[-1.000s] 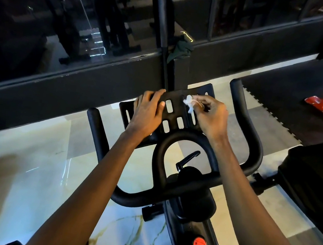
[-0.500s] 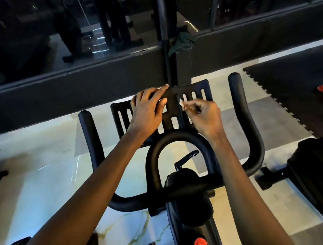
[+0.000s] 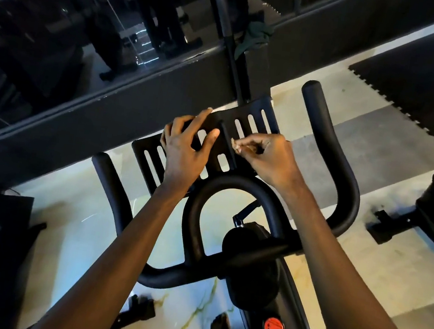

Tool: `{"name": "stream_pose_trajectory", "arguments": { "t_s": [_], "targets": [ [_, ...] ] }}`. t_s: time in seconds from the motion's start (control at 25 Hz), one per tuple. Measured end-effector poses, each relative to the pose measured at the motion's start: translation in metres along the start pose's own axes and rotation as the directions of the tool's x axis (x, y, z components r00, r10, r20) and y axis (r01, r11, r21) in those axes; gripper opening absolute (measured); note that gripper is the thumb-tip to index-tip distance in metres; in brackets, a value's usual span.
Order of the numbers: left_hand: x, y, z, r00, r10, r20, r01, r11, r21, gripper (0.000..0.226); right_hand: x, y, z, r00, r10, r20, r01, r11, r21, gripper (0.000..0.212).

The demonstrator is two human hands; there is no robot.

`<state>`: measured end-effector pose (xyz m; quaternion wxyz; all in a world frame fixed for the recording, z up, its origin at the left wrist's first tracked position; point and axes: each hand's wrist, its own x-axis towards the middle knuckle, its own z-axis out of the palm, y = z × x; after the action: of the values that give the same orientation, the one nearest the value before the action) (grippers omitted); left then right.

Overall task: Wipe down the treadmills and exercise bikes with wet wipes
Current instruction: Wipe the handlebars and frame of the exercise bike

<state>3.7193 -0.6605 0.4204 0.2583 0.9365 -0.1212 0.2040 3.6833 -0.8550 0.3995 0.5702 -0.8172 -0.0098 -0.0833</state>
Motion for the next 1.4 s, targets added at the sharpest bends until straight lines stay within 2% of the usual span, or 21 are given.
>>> {"name": "stream_pose_trajectory", "arguments": {
  "t_s": [0.12, 0.32, 0.4, 0.44, 0.56, 0.6, 0.8, 1.04, 1.2, 1.4],
  "targets": [
    [0.000, 0.002, 0.004, 0.998, 0.001, -0.062, -0.001, 1.000, 0.000, 0.046, -0.011, 0.010, -0.015, 0.987, 0.028, 0.155, -0.014, 0.995, -0.094, 0.013],
    [0.000, 0.001, 0.006, 0.997, 0.010, -0.074, -0.008, 0.999, 0.036, 0.047, -0.003, 0.001, -0.022, 0.972, 0.046, 0.232, -0.002, 0.983, -0.185, 0.011],
    [-0.001, 0.000, 0.006, 0.997, 0.006, -0.072, -0.003, 0.999, 0.040, 0.047, -0.002, -0.004, -0.019, 0.979, 0.064, 0.194, -0.017, 0.972, -0.234, 0.006],
    [-0.001, 0.000, 0.007, 0.998, 0.002, -0.070, 0.001, 0.999, 0.042, 0.047, 0.001, -0.007, -0.016, 0.991, 0.039, 0.126, -0.008, 0.971, -0.237, 0.005],
    [-0.001, 0.000, 0.006, 0.998, -0.005, -0.070, 0.008, 0.999, 0.033, 0.047, 0.019, -0.018, -0.005, 0.984, -0.062, -0.167, 0.054, 0.997, -0.050, 0.011],
    [-0.001, 0.000, 0.006, 0.997, -0.006, -0.072, 0.008, 0.999, 0.032, 0.046, 0.025, -0.022, -0.001, 0.974, -0.095, -0.207, 0.093, 0.995, -0.020, 0.013],
    [-0.003, 0.000, 0.007, 0.996, 0.016, -0.083, -0.017, 1.000, -0.019, 0.045, 0.028, -0.020, 0.013, 0.965, -0.207, -0.161, 0.190, 0.975, -0.114, 0.017],
    [-0.003, -0.002, 0.008, 0.997, 0.018, -0.069, -0.017, 1.000, 0.009, 0.046, 0.052, -0.022, 0.014, 0.929, -0.311, -0.202, 0.230, 0.911, -0.343, 0.019],
    [-0.002, -0.003, 0.007, 0.998, 0.017, -0.060, -0.017, 1.000, 0.008, 0.047, 0.038, -0.023, 0.019, 0.936, -0.269, -0.225, 0.204, 0.939, -0.275, 0.017],
    [-0.001, -0.005, 0.009, 0.998, 0.023, -0.067, -0.023, 1.000, 0.004, 0.048, 0.014, -0.010, -0.006, 0.991, -0.133, -0.024, 0.124, 0.963, -0.238, 0.013]
  ]
}}
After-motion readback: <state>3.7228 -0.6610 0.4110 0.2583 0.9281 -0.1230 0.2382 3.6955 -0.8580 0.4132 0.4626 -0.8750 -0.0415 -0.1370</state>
